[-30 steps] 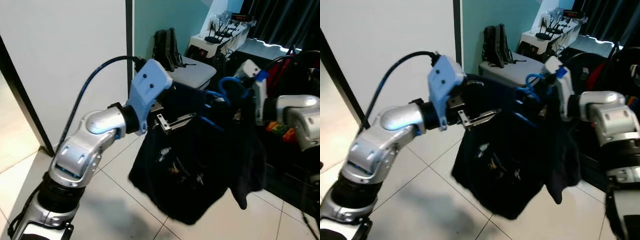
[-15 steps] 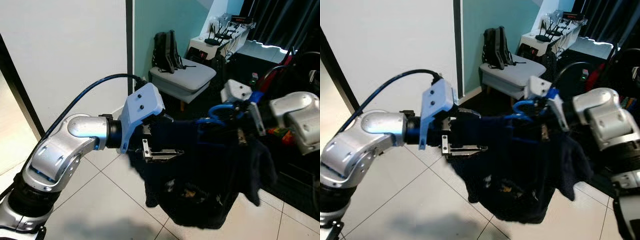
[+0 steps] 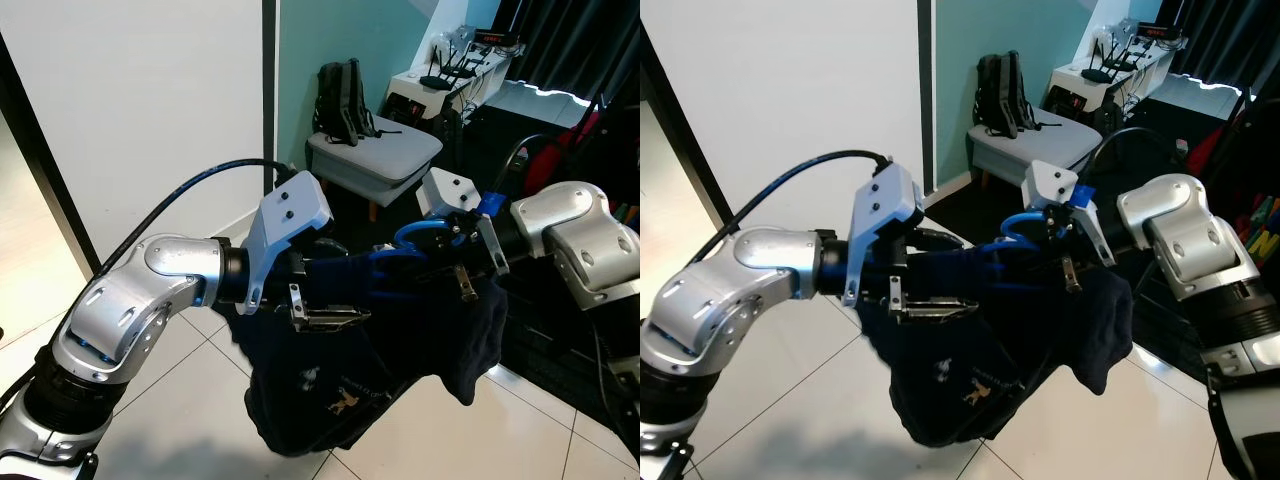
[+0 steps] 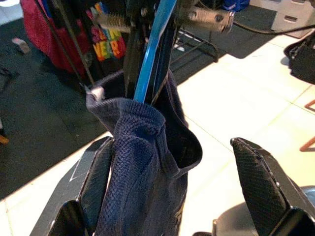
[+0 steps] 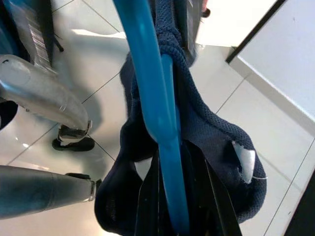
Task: Hang hanger
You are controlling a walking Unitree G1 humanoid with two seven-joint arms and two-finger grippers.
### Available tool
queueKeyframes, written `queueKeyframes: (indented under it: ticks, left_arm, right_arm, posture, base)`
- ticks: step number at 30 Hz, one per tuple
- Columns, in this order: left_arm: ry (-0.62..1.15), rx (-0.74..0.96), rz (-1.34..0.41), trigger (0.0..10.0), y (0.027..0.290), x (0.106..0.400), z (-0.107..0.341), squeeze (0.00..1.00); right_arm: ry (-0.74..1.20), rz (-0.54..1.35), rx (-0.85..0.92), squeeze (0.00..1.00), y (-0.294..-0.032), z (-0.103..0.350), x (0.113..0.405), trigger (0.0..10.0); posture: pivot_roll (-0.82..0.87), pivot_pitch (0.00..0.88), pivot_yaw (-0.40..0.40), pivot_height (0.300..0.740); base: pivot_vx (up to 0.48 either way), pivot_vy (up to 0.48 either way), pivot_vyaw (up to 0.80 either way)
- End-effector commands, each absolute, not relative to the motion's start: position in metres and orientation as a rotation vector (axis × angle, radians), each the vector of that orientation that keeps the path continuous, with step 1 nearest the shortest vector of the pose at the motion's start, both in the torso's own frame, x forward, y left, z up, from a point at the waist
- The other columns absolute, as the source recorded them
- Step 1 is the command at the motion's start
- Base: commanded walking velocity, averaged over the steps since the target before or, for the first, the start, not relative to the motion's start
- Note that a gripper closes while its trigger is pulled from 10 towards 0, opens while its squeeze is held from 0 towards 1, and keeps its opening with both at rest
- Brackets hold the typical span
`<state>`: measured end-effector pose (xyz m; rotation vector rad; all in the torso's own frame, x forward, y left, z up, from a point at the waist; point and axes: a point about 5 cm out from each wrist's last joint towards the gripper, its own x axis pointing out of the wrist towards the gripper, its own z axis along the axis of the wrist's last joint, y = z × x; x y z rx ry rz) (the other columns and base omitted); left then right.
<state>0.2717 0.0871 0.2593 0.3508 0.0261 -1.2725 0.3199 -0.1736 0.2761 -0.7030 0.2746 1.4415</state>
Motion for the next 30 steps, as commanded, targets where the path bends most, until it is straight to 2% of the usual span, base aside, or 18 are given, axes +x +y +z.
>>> queueKeyframes:
  ticks: [1,6,7,8,9,10,11,30]
  left_arm:
    - [0.064,0.359,-1.251,10.0,0.088,0.275,0.255,0.00]
    - [0.091,0.347,-1.213,10.0,0.087,0.281,0.251,0.00]
    - [0.098,0.348,-1.202,8.6,0.086,0.283,0.250,0.00]
    - [0.098,0.348,-1.202,8.6,0.086,0.283,0.250,0.00]
    - [0.109,0.346,-1.197,1.8,0.086,0.284,0.249,0.00]
    - [0.109,0.346,-1.197,1.8,0.086,0.284,0.249,0.00]
    - [0.123,0.349,-1.206,0.0,0.085,0.283,0.247,0.00]
    - [0.138,0.346,-1.197,0.0,0.084,0.284,0.246,0.00]
  right_arm:
    - [0.222,1.469,-0.731,0.00,-0.167,0.287,0.316,10.0]
    - [0.199,1.486,-0.740,0.00,-0.164,0.291,0.311,10.0]
    - [0.191,1.490,-0.742,0.00,-0.163,0.292,0.310,10.0]
    - [0.191,1.490,-0.742,0.00,-0.163,0.292,0.310,10.0]
    - [0.185,1.491,-0.745,0.00,-0.163,0.294,0.309,10.0]
    - [0.185,1.491,-0.745,0.00,-0.163,0.294,0.309,10.0]
    - [0.182,1.490,-0.747,0.00,-0.163,0.295,0.309,10.0]
    - [0.165,1.512,-0.747,0.00,-0.161,0.297,0.305,10.0]
  posture:
    - [0.02,0.000,-0.055,0.740]
    - [0.02,0.000,-0.050,0.740]
    - [0.02,0.000,-0.048,0.740]
    - [0.02,0.000,-0.048,0.740]
    - [0.02,0.000,-0.046,0.740]
    - [0.02,0.000,-0.046,0.740]
    - [0.02,0.000,-0.046,0.740]
    - [0.01,0.000,-0.040,0.740]
  base:
    - [0.000,0.000,0.00]
    - [0.000,0.000,0.00]
    - [0.000,0.000,0.00]
    - [0.000,0.000,0.00]
    - [0.000,0.000,0.00]
    - [0.000,0.000,0.00]
    - [0.000,0.000,0.00]
    - [0.000,0.000,0.00]
